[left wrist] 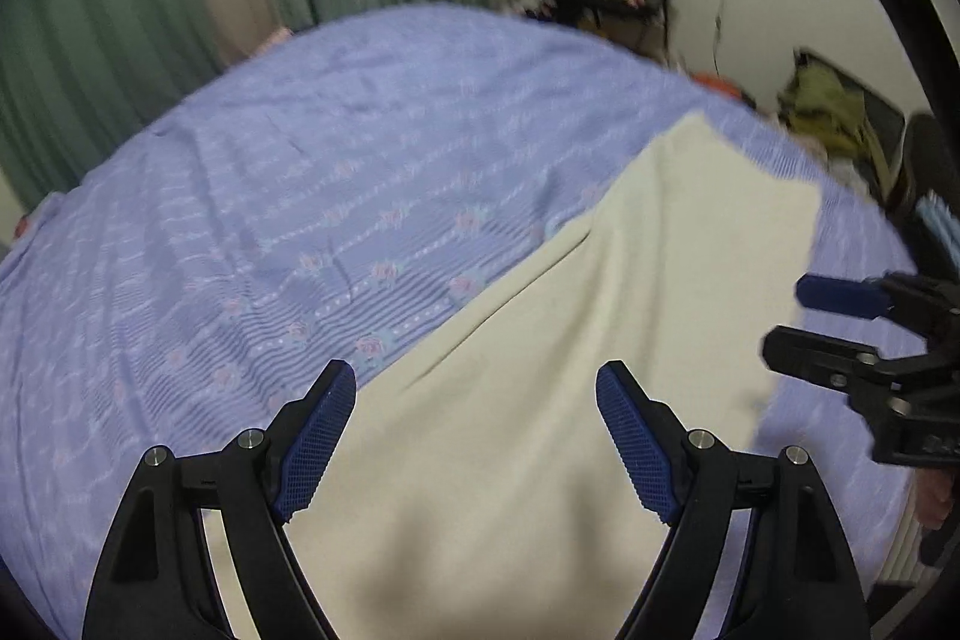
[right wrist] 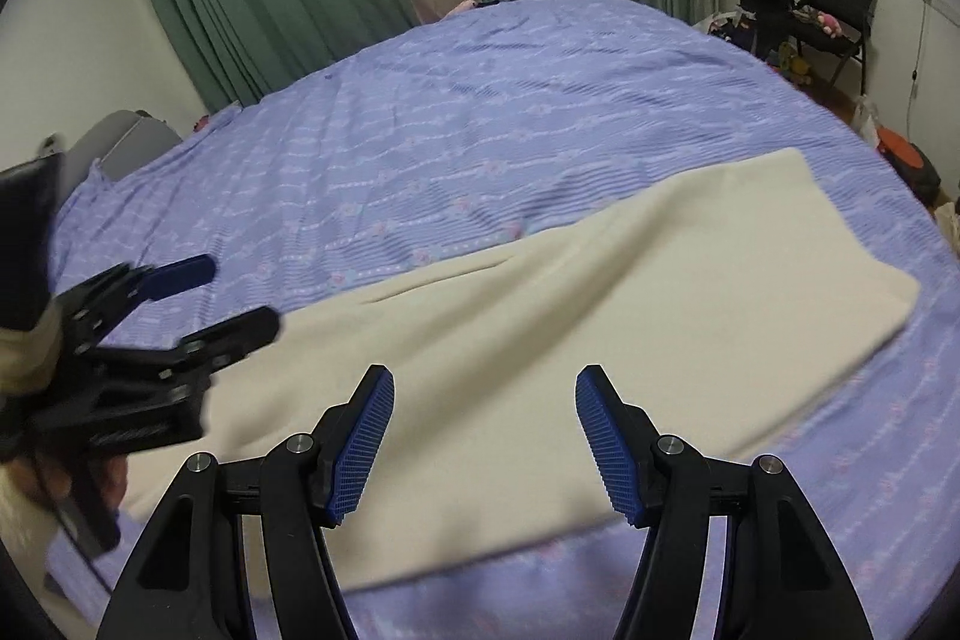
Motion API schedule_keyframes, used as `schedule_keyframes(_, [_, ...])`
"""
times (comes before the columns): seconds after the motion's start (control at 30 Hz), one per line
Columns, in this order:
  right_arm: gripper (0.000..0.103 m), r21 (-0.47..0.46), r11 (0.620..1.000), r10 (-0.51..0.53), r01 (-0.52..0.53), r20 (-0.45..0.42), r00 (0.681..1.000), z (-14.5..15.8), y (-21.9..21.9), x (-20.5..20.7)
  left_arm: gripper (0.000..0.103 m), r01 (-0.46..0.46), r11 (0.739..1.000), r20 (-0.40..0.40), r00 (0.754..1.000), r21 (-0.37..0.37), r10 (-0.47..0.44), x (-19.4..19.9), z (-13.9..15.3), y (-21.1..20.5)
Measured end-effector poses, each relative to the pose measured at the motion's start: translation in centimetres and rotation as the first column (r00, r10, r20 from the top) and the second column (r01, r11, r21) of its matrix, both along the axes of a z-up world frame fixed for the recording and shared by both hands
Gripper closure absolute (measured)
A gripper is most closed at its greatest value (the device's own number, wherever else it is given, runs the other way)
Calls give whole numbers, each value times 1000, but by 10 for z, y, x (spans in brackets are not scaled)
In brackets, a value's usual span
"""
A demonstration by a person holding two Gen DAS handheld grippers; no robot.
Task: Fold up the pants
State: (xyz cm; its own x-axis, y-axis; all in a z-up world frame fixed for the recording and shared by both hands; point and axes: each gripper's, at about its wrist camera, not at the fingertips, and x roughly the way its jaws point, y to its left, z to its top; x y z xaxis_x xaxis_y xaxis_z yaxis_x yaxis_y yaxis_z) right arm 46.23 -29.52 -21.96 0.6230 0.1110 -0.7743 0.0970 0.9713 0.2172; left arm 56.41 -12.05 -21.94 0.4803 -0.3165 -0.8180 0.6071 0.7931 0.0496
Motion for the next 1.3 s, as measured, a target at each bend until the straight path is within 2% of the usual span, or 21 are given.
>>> schedule_keyframes(0.07, [40, 4, 1000, 3, -3, -17, 1000, -14, 7, 11, 31, 31, 999, -55, 998, 21, -29, 19, -20, -3])
schedule_keyframes(0.13, [40, -4, 1000, 11, -11, -35, 999, -30, 14, 22, 36, 53, 998, -124, 991, 30, -48, 36, -40, -4])
schedule_keyframes(0.23, [40, 1, 1000, 12, -12, -62, 998, -46, 17, 33, 42, 75, 993, -141, 988, 87, -62, 48, -62, -5])
schedule_keyframes(0.4, [40, 26, 1000, 12, -10, -87, 996, -61, 22, 47, 44, 88, 987, -189, 980, 134, -61, 60, -84, -5])
schedule_keyframes(0.43, [40, 30, 1000, 11, -9, -89, 996, -62, 22, 48, 48, 90, 986, -204, 977, 143, -59, 61, -89, -5])
schedule_keyframes(0.5, [40, 38, 999, 7, -3, -94, 996, -63, 22, 50, 66, 100, 985, -237, 969, 141, -64, 60, -95, -5])
schedule_keyframes(0.53, [40, 43, 999, 5, -1, -97, 995, -64, 21, 49, 84, 101, 985, -237, 969, 142, -65, 59, -96, -6])
schedule_keyframes(0.57, [40, 44, 999, 6, -2, -97, 995, -64, 22, 50, 92, 102, 983, -220, 973, 155, -67, 56, -95, -6])
schedule_keyframes(0.63, [40, 39, 999, 14, -10, -98, 995, -64, 23, 50, 95, 119, 977, -191, 978, 177, -85, 49, -93, -9])
schedule_keyframes(0.7, [40, 38, 999, 19, -16, -97, 995, -62, 24, 50, 95, 112, 977, -153, 985, 184, -84, 43, -83, -9])
schedule_keyframes(0.8, [40, 54, 998, 26, -21, -81, 996, -54, 24, 49, 96, 5, 994, -89, 996, 113, 5, 45, -56, 7])
schedule_keyframes(0.87, [40, 56, 998, 26, -23, -65, 998, -49, 26, 50, 96, -81, 995, -79, 993, 60, 85, 54, -45, 23])
schedule_keyframes(0.93, [40, 50, 998, 30, -28, -46, 998, -44, 29, 54, 96, -134, 990, -113, 984, 32, 137, 66, -47, 34])
schedule_keyframes(1.0, [40, 40, 998, 42, -40, -47, 998, -43, 32, 57, 96, -126, 989, -135, 982, 79, 136, 72, -61, 30])
schedule_keyframes(1.1, [40, 27, 999, 48, -47, -52, 998, -44, 36, 59, 95, -126, 981, -120, 982, 148, 144, 70, -76, 18])
schedule_keyframes(1.2, [40, 25, 999, 44, -43, -60, 997, -43, 37, 58, 83, -192, 974, -134, 969, 122, 208, 75, -77, 25])
schedule_keyframes(1.23, [40, 27, 999, 41, -40, -61, 997, -41, 37, 57, 74, -233, 969, -116, 963, 84, 242, 73, -66, 34])
schedule_keyframes(1.27, [40, 26, 999, 39, -38, -57, 998, -37, 39, 56, 60, -262, 963, -92, 959, 56, 266, 70, -55, 42])
schedule_keyframes(1.3, [40, 19, 999, 40, -40, -48, 998, -32, 42, 54, 55, -285, 958, -67, 956, 26, 286, 65, -44, 52])
